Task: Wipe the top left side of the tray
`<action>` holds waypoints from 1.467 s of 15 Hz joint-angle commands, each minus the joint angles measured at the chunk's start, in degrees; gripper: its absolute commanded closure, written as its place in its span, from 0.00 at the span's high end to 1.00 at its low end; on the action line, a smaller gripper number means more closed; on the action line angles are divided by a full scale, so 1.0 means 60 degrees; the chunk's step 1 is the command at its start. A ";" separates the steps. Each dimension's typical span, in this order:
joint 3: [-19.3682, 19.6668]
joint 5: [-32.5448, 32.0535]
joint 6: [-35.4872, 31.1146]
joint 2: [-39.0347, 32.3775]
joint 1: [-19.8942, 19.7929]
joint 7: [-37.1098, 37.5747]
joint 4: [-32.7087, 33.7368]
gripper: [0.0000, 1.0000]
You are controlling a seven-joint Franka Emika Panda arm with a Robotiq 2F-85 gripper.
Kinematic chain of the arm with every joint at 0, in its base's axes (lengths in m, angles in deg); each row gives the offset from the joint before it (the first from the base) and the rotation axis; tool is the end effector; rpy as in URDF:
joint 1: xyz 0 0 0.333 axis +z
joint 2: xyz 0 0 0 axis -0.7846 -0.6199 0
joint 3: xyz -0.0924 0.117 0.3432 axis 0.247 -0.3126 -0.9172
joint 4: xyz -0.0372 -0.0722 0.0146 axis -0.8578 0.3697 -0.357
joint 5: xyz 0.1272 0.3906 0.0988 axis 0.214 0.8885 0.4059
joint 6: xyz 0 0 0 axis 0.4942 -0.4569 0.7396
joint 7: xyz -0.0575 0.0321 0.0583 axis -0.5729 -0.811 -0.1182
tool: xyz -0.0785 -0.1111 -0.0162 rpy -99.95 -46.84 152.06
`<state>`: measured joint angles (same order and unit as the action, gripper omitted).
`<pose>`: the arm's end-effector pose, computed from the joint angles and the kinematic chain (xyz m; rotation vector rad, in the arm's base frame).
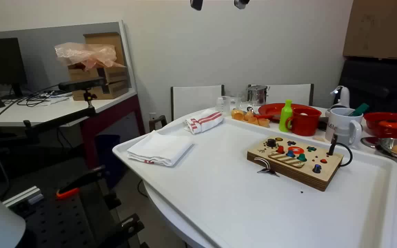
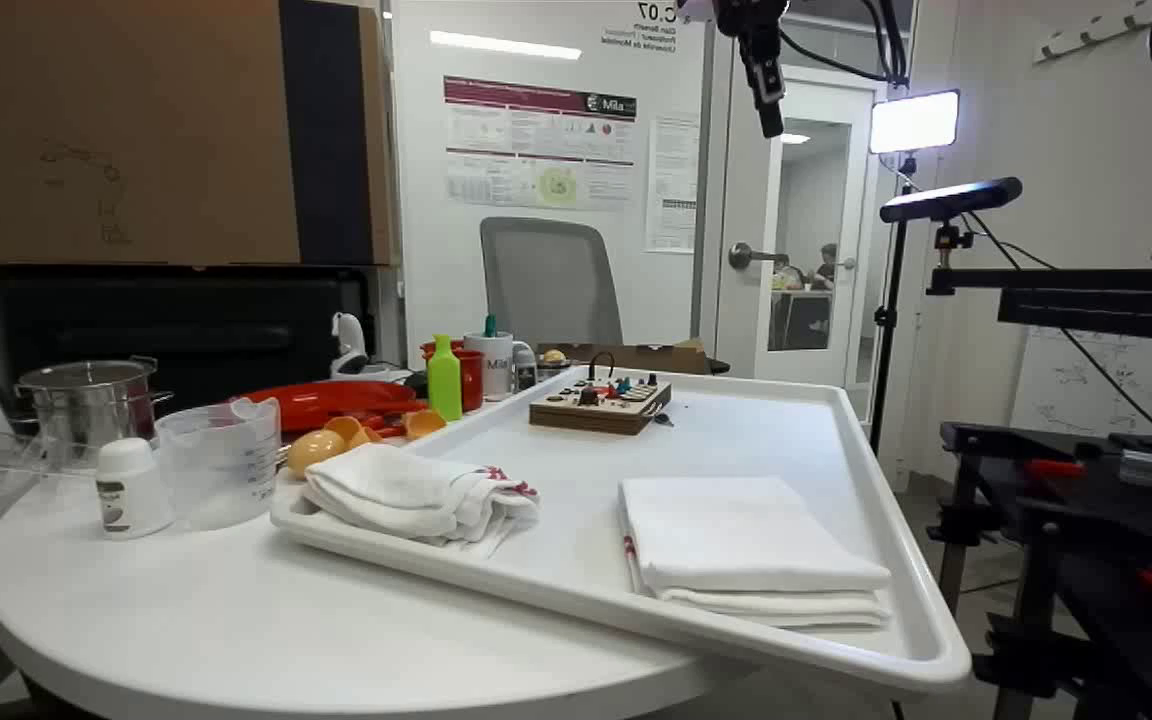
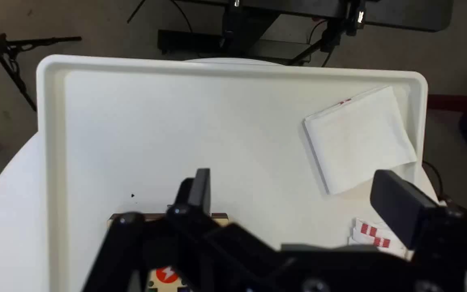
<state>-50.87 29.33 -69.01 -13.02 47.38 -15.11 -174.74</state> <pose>0.4564 -0.1489 0.4874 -3.0206 -0.1149 0.3769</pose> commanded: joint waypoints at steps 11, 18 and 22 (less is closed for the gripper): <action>-0.1708 -0.0438 -0.1997 -0.0792 0.0548 0.1494 -0.0283 1.00; -0.2560 -0.0711 -0.2728 -0.1483 0.1087 0.2700 -0.0231 1.00; -0.2473 -0.0710 -0.2727 -0.1482 0.1006 0.2664 -0.0227 1.00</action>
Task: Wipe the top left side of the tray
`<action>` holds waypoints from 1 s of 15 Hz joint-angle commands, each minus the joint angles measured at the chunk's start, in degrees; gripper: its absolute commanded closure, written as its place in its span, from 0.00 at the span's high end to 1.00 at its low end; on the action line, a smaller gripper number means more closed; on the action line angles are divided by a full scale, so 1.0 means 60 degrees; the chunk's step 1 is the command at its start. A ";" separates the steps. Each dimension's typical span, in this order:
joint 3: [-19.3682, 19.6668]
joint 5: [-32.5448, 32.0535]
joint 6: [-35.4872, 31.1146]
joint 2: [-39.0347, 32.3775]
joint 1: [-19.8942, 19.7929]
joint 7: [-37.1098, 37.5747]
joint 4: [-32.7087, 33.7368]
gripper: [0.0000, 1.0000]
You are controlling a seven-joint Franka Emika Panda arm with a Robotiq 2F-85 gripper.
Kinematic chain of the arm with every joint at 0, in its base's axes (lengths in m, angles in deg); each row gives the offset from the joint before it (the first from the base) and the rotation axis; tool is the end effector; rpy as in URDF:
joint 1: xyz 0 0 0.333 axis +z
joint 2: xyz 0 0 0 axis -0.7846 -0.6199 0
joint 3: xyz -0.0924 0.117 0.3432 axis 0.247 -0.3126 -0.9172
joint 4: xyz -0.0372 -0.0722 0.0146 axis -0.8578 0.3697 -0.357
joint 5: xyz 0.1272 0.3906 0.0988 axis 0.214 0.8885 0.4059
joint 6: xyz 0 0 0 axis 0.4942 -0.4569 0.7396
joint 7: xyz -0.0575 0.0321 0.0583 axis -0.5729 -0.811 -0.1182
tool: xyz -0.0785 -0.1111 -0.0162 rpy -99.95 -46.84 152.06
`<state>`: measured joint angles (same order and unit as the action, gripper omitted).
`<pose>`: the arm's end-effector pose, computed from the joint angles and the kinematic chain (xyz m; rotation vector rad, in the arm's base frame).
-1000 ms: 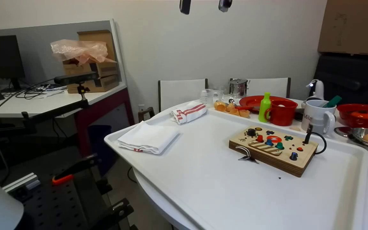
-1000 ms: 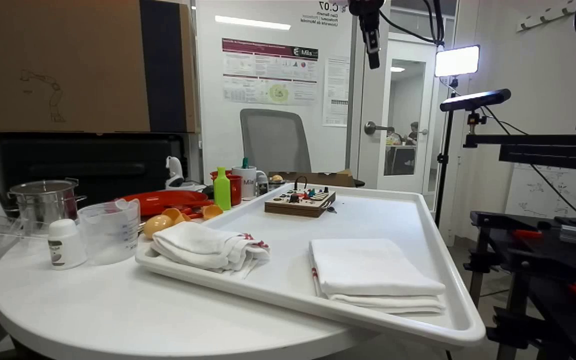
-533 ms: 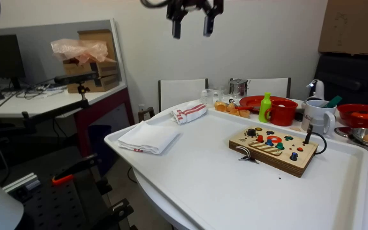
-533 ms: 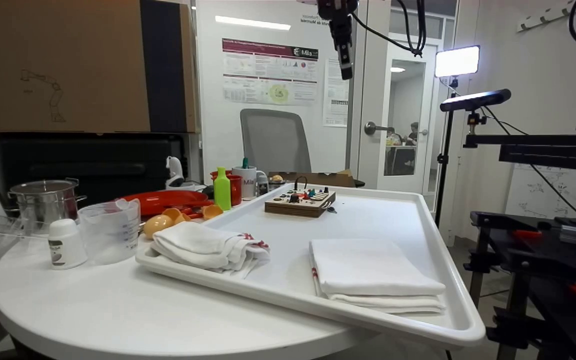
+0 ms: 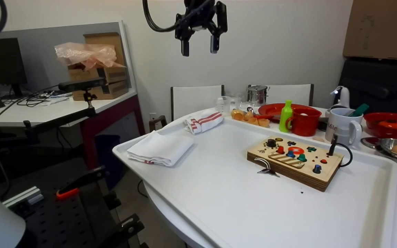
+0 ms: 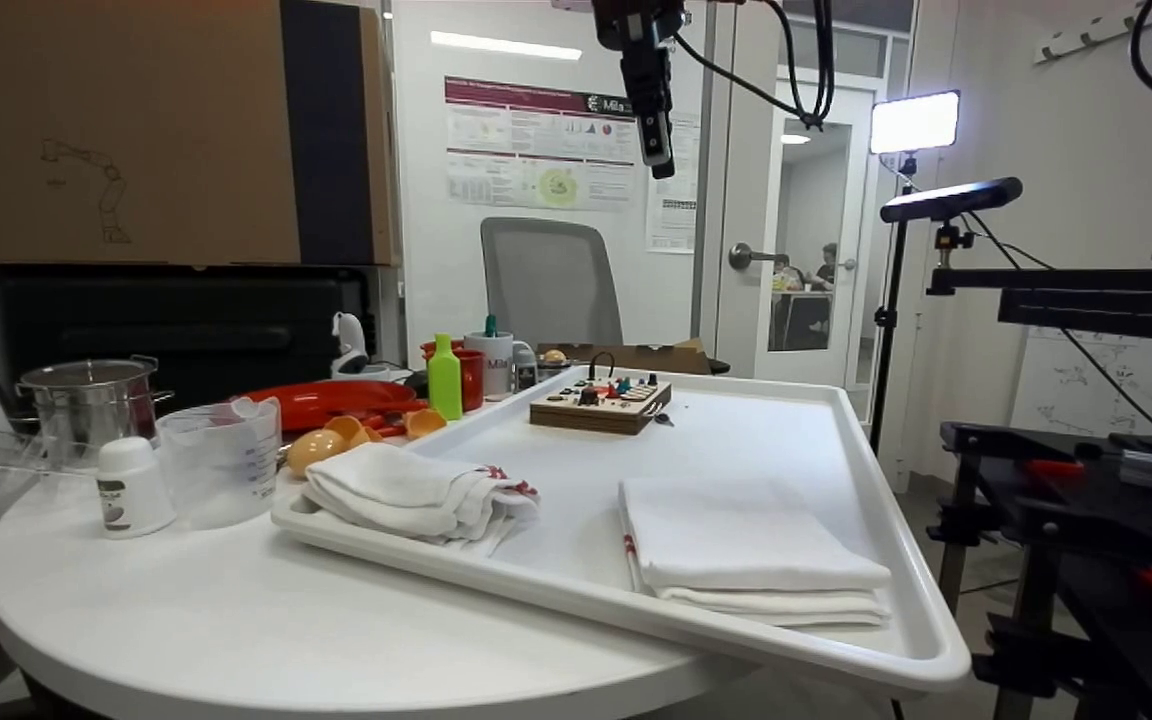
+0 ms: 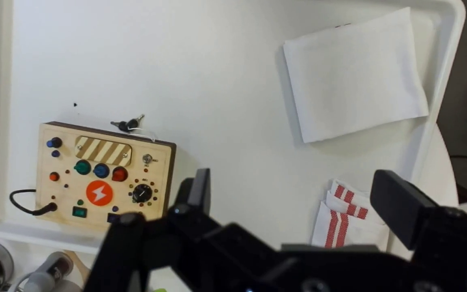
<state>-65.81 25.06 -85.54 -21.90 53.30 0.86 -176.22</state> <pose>0.5348 0.0257 0.4160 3.0256 0.2923 -0.2348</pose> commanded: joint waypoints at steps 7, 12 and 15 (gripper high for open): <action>-0.0034 -0.0115 -0.0423 -0.0372 0.0082 0.0168 0.0052 1.00; -0.0388 -0.0289 -0.1577 -0.1316 0.0428 0.0099 0.0350 1.00; -0.0635 -0.0559 -0.2149 -0.2053 0.0712 0.0014 0.0714 1.00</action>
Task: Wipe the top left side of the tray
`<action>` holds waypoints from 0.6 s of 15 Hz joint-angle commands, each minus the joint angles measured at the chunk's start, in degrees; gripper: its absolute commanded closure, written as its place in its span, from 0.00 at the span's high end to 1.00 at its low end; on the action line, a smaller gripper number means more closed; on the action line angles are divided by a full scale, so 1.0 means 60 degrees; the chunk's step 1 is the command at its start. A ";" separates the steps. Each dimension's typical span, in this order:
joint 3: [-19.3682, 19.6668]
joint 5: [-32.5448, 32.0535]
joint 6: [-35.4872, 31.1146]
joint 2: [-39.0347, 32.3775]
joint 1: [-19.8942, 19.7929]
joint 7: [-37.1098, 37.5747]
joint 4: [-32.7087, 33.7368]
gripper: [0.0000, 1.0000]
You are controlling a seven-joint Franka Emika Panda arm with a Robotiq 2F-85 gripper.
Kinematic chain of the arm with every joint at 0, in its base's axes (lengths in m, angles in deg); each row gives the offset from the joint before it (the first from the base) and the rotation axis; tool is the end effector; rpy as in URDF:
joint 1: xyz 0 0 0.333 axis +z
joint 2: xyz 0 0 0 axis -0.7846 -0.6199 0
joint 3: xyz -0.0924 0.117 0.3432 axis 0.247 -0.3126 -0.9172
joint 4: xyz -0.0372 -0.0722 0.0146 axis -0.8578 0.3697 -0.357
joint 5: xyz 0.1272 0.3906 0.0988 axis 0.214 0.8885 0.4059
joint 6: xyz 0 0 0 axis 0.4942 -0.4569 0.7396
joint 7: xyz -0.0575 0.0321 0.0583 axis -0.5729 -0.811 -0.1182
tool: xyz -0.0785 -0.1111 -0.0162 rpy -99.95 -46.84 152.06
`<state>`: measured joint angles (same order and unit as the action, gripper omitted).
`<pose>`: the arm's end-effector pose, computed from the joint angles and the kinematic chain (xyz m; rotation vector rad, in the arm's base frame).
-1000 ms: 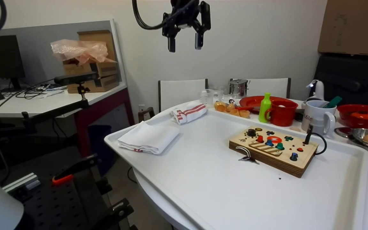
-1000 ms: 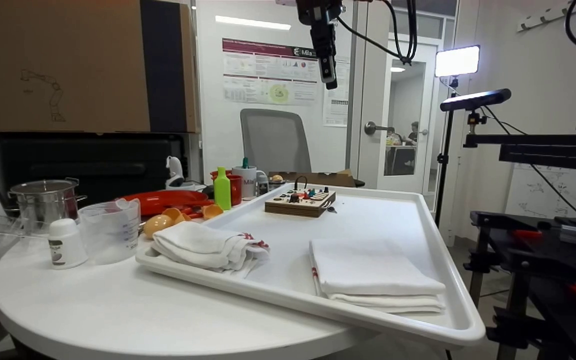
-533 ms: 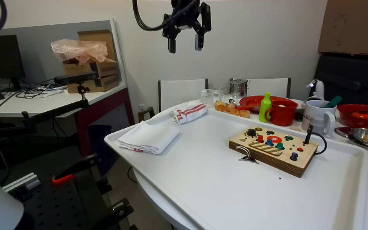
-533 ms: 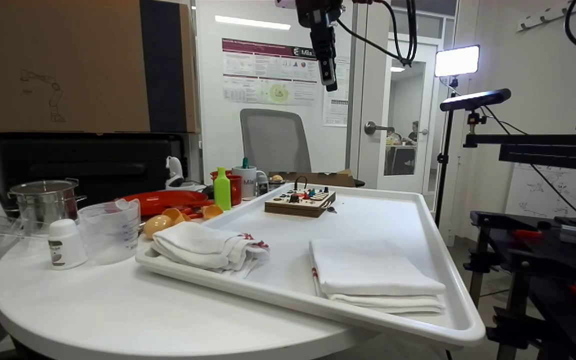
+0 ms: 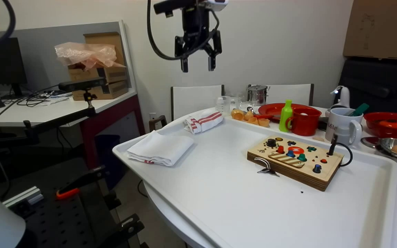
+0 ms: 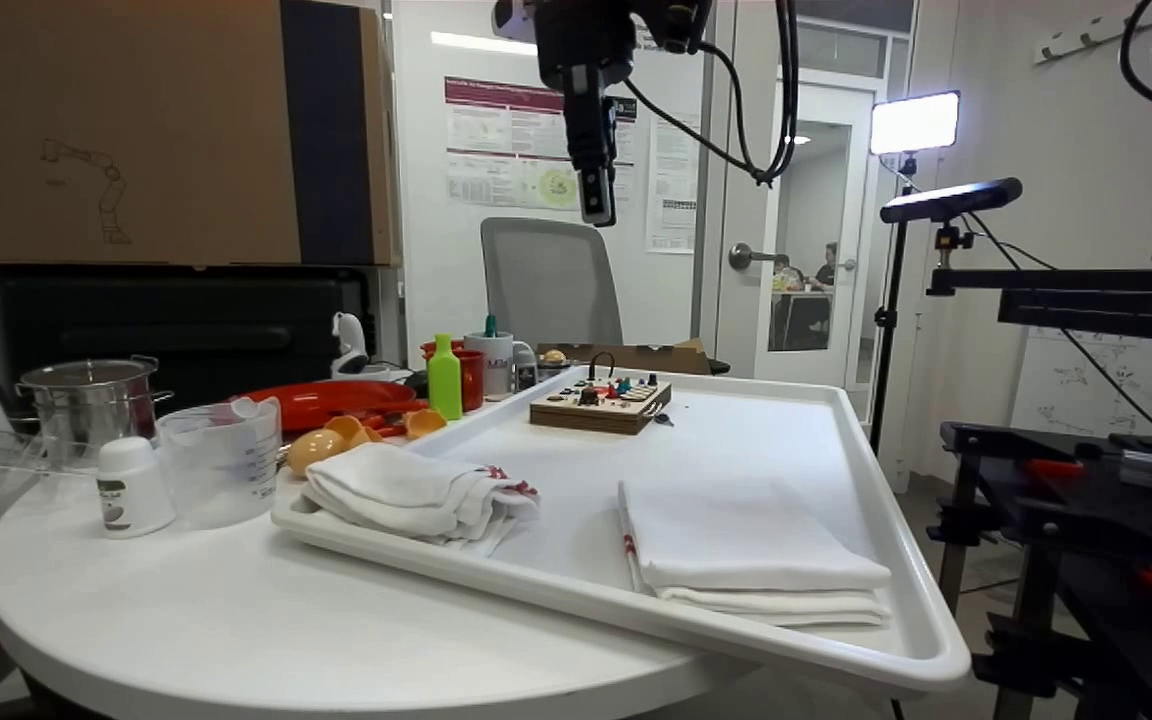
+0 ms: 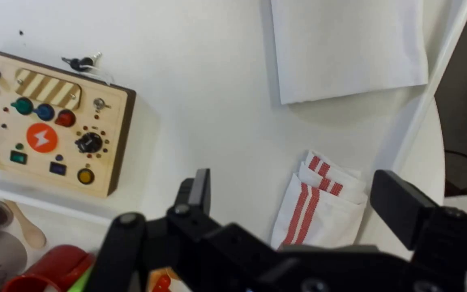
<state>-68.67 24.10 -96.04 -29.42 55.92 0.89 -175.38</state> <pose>0.5681 0.0839 0.3630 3.0095 0.4714 -0.1255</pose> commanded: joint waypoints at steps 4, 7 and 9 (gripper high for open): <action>-0.0442 -0.1180 -0.0766 -0.1999 0.0810 -0.0172 0.1374 1.00; -0.0713 -0.1054 -0.0940 -0.3010 0.0965 -0.1077 0.2156 1.00; -0.0840 -0.0939 -0.0905 -0.3614 0.0989 -0.1616 0.2708 1.00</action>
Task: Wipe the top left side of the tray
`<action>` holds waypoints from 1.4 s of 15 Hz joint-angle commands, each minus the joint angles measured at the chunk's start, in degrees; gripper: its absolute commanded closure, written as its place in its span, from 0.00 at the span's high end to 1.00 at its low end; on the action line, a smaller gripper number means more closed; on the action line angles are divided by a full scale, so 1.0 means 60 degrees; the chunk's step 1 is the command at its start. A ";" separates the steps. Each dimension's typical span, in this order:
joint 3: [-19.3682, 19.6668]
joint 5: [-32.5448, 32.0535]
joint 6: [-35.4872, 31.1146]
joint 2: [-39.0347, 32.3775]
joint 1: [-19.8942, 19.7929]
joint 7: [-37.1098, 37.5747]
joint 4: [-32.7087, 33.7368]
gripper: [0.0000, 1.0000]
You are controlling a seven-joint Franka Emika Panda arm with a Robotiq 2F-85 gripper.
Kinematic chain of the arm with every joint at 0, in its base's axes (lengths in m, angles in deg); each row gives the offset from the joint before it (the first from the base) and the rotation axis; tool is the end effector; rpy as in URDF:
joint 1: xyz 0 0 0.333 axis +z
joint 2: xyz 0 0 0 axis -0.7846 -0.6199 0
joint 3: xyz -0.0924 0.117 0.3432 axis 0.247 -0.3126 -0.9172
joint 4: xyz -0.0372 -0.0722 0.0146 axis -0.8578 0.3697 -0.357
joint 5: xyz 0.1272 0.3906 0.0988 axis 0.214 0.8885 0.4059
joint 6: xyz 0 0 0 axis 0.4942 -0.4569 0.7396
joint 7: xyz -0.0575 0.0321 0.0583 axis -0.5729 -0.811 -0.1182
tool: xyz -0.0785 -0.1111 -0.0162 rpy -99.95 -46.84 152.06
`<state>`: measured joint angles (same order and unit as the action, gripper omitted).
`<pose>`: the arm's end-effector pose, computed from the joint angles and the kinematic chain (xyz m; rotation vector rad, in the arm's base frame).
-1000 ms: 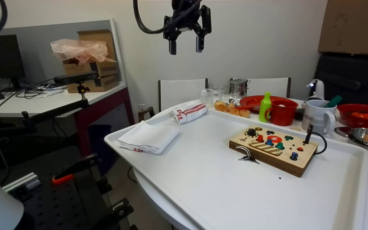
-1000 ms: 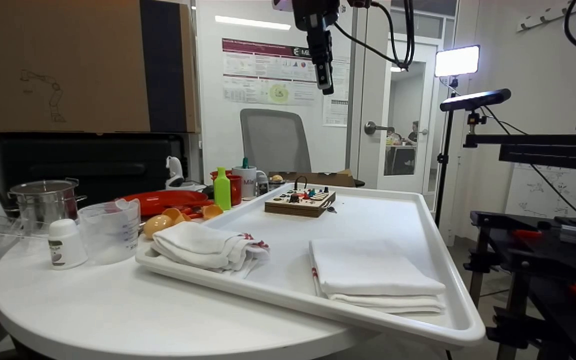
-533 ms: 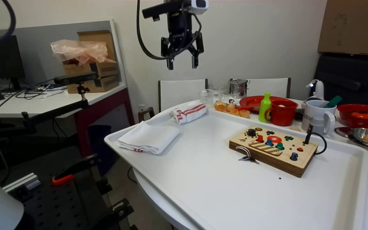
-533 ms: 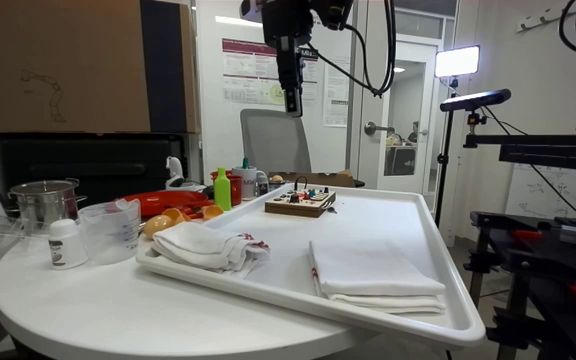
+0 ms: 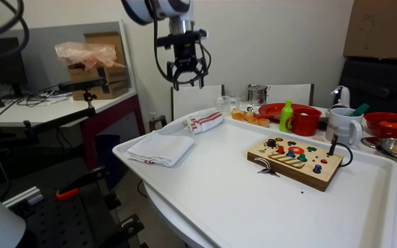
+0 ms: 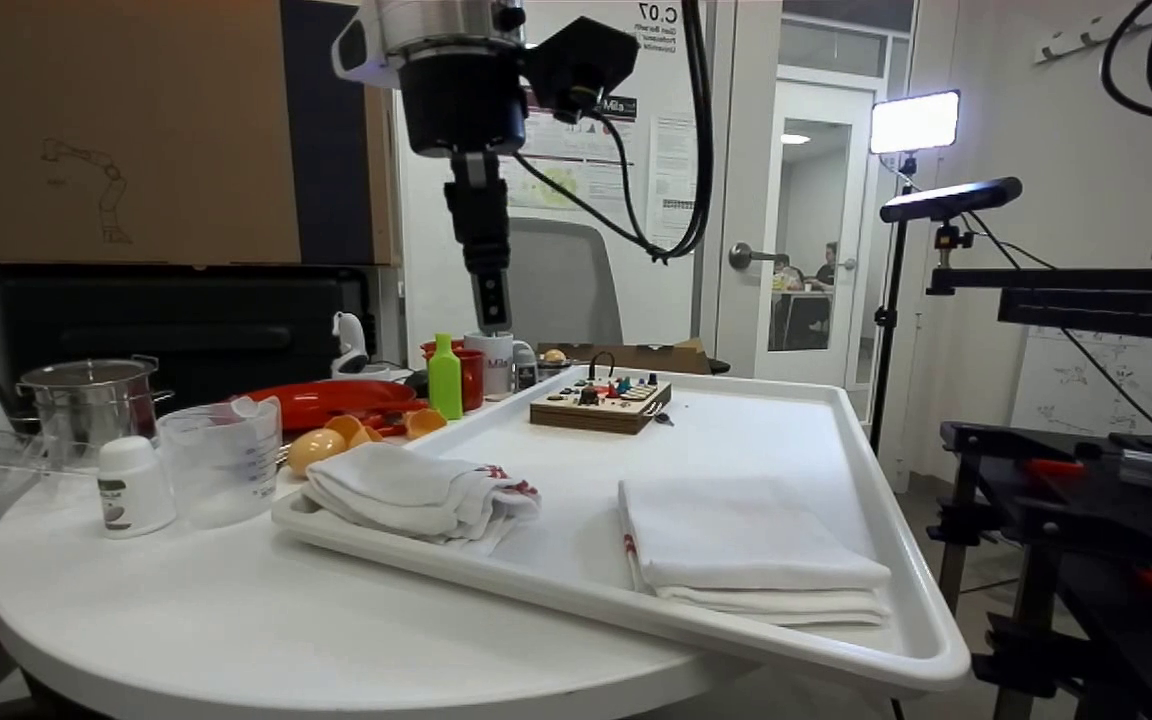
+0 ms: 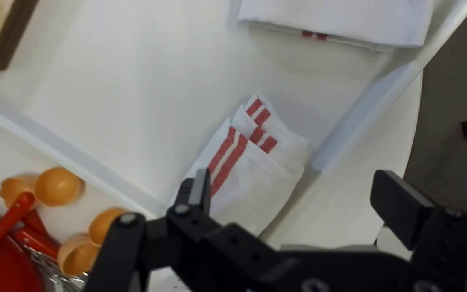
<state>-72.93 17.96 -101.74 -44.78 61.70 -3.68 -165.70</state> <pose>0.6153 0.1985 0.2843 2.8686 0.9458 -0.1020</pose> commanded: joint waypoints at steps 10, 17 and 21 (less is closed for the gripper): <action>0.0301 0.0066 0.0438 -0.2719 0.0103 -0.0142 0.2635 1.00; 0.0474 0.0092 0.0281 -0.2709 0.0101 0.0334 0.2504 1.00; 0.0575 0.0191 0.0073 -0.3134 0.0187 0.0946 0.2679 1.00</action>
<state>-70.18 18.16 -100.09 -62.11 61.87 -0.68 -150.10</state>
